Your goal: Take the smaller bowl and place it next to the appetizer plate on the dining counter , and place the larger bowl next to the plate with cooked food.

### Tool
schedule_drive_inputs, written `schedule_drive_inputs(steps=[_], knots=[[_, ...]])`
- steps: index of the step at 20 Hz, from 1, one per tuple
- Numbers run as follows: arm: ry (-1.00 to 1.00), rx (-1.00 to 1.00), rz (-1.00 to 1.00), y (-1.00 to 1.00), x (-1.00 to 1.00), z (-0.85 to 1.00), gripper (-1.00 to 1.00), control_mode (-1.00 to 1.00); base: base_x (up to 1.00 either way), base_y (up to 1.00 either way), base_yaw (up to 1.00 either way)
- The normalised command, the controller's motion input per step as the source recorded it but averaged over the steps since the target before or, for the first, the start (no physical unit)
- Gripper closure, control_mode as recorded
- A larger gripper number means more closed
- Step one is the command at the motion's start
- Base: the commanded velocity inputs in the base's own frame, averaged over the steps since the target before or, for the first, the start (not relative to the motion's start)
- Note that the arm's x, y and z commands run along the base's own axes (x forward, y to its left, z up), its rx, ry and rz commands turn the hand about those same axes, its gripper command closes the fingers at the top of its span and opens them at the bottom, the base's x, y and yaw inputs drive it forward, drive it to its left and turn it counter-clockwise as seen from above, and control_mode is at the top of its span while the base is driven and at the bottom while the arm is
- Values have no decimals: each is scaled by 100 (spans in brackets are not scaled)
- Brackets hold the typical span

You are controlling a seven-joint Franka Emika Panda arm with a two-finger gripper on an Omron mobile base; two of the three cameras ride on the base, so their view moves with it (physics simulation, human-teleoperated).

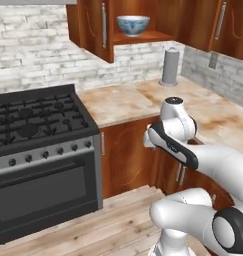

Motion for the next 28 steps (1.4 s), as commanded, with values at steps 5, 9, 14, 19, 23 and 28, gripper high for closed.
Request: schedule_drive_inputs(steps=[5, 9, 14, 19, 23, 28], knots=[[0, 0, 0, 0, 0, 0, -100, 100, 73, -22, -12], [0, 0, 0, 0, 0, 0, -100, 100, 52, -56, 0], [0, 0, 0, 0, 0, 0, -100, 100, 63, -9, -5], [0, 0, 0, 0, 0, 0, -100, 100, 78, -4, -3], [0, 0, 0, 0, 0, 0, -100, 100, 58, -28, 1], [0, 0, 0, 0, 0, 0, -100, 100, 59, -23, 2]])
